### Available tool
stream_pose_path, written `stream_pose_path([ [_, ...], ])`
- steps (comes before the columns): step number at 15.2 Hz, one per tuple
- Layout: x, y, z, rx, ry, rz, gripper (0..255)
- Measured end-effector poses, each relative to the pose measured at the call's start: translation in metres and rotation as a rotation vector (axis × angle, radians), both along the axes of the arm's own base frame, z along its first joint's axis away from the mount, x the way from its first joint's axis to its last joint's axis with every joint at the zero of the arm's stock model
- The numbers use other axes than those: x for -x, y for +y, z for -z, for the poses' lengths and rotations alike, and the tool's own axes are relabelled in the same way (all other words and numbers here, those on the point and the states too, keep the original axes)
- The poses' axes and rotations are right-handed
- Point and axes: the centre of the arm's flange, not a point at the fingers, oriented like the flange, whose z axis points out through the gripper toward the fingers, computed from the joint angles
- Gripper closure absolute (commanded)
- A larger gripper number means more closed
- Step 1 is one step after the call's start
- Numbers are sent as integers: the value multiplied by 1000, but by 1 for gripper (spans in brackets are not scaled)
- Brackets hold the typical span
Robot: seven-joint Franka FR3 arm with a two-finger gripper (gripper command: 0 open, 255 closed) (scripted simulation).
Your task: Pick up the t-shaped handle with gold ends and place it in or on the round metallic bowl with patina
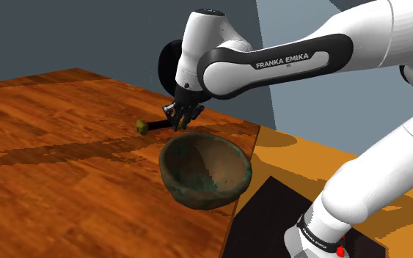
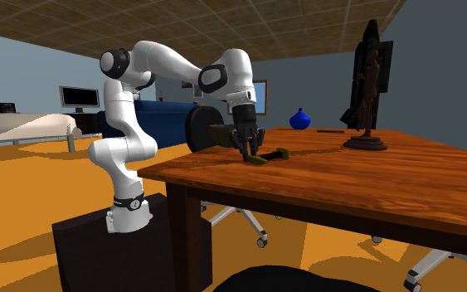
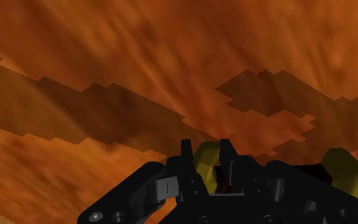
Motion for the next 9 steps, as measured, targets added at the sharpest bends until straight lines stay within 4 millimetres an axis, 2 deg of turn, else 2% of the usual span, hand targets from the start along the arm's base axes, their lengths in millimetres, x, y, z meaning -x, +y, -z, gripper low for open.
stream_pose_path([
  [5, 1, 2, -2, 0, 8, -3, 255],
  [9, 2, 2, -20, 0, 10, -3, 255],
])
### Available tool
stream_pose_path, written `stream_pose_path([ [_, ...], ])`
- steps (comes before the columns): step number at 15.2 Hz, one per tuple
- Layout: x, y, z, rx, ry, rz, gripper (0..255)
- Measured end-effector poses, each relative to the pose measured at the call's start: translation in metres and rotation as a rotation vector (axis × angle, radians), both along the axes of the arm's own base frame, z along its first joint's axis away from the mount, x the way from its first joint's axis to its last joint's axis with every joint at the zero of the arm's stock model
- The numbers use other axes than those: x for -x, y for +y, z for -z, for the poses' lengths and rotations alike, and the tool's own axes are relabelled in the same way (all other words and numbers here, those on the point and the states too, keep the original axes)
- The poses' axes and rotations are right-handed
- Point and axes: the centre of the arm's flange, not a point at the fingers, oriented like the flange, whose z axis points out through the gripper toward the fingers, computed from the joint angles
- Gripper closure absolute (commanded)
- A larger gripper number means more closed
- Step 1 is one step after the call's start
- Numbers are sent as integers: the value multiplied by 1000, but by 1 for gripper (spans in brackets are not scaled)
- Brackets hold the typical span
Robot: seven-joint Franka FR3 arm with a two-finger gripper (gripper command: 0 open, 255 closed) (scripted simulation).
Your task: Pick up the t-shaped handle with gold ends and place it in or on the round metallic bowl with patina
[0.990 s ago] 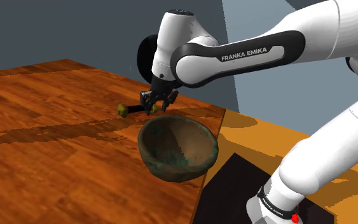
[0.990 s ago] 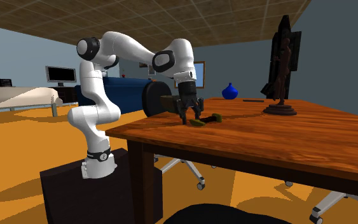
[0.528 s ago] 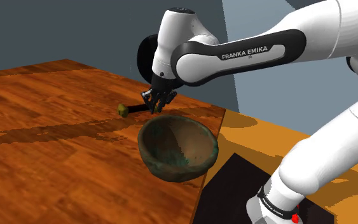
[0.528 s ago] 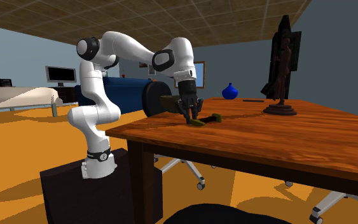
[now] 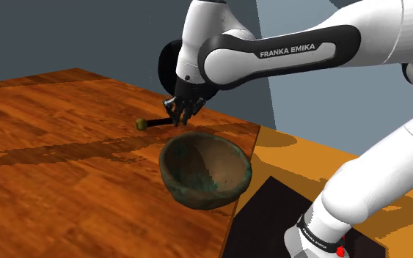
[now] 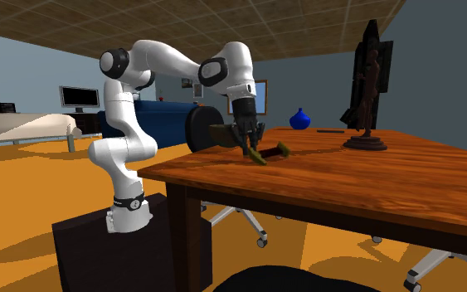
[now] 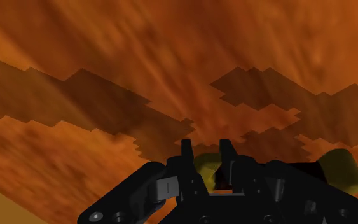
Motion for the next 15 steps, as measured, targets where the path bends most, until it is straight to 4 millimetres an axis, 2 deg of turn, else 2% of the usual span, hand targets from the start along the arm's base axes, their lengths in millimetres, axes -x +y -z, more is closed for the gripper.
stream_pose_path([
  [12, -1, 0, -64, 0, 0, 0, 255],
  [13, -1, 0, -65, 0, 0, 0, 0],
  [15, -2, 5, -61, -1, 9, 37, 0],
])
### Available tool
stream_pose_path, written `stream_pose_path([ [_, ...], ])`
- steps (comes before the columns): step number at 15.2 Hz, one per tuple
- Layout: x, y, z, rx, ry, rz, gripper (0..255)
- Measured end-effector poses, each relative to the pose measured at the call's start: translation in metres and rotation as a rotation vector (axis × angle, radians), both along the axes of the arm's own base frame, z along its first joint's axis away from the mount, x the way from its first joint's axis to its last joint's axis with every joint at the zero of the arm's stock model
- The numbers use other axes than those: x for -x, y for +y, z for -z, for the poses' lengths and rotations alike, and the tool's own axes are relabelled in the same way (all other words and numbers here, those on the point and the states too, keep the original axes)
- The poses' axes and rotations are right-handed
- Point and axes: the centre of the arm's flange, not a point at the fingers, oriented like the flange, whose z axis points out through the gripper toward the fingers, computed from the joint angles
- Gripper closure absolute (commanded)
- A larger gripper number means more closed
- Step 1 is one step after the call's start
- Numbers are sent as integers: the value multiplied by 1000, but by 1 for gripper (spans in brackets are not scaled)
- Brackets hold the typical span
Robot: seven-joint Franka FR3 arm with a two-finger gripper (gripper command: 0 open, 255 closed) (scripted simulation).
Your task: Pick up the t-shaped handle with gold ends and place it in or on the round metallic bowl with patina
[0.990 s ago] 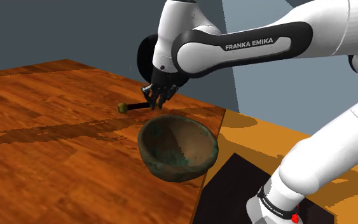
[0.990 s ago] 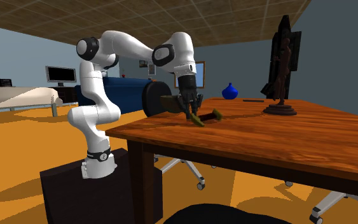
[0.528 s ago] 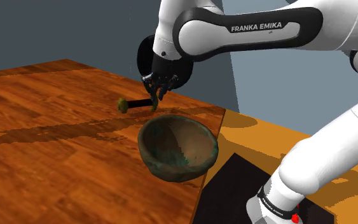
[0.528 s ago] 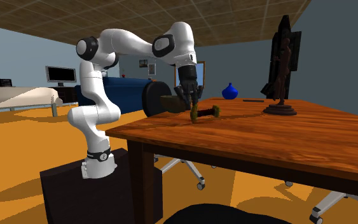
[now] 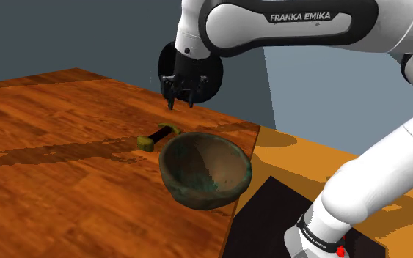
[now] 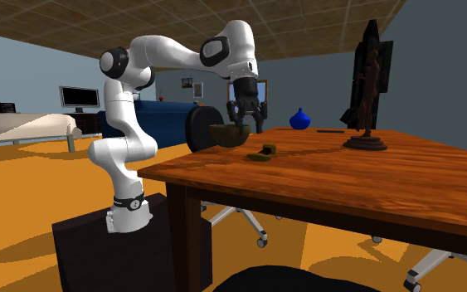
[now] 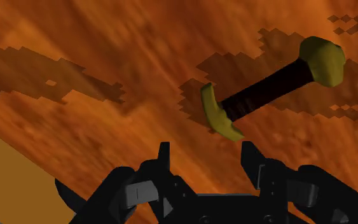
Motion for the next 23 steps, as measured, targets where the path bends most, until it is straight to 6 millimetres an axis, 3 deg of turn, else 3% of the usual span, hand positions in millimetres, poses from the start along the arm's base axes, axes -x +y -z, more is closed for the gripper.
stream_pose_path([
  [4, -3, 46, 18, -44, 63, 441, 0],
  [8, -24, 82, 40, -88, 122, 899, 0],
  [15, -28, 85, 76, -94, 129, 980, 0],
  [22, -27, 85, 80, -94, 129, 981, 0],
  [23, -27, 85, 80, -94, 129, 981, 255],
])
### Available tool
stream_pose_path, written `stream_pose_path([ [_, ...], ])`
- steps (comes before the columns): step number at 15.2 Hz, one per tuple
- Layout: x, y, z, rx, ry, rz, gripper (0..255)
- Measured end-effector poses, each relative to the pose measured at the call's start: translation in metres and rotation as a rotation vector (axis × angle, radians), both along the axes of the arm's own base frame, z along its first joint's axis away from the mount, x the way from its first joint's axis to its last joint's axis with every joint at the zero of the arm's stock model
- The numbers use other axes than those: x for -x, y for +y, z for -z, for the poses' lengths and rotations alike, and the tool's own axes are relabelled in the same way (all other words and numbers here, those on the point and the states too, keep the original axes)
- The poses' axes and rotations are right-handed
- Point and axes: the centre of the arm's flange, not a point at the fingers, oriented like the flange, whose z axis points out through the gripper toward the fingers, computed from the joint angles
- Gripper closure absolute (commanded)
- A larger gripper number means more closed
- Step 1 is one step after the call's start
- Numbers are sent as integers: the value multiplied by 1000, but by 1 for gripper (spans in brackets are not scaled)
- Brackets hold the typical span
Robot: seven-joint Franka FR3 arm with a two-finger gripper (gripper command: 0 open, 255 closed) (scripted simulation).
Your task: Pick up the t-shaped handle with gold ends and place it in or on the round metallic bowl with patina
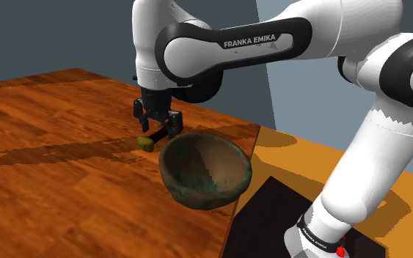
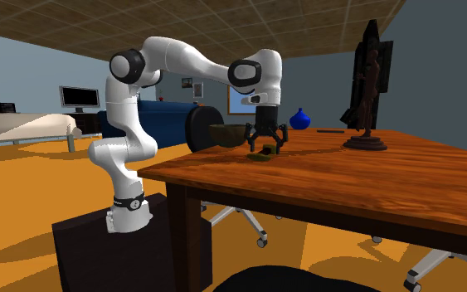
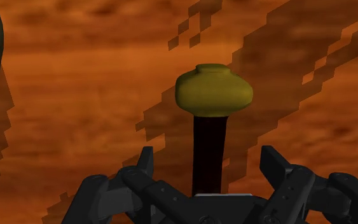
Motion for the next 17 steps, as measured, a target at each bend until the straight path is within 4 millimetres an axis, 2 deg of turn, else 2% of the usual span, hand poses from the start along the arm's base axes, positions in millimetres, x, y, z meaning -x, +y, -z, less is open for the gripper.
stream_pose_path([
  [10, 0, 0, -1, 0, -1, 0, 255],
  [17, 0, 0, -31, 0, 0, 0, 255],
])
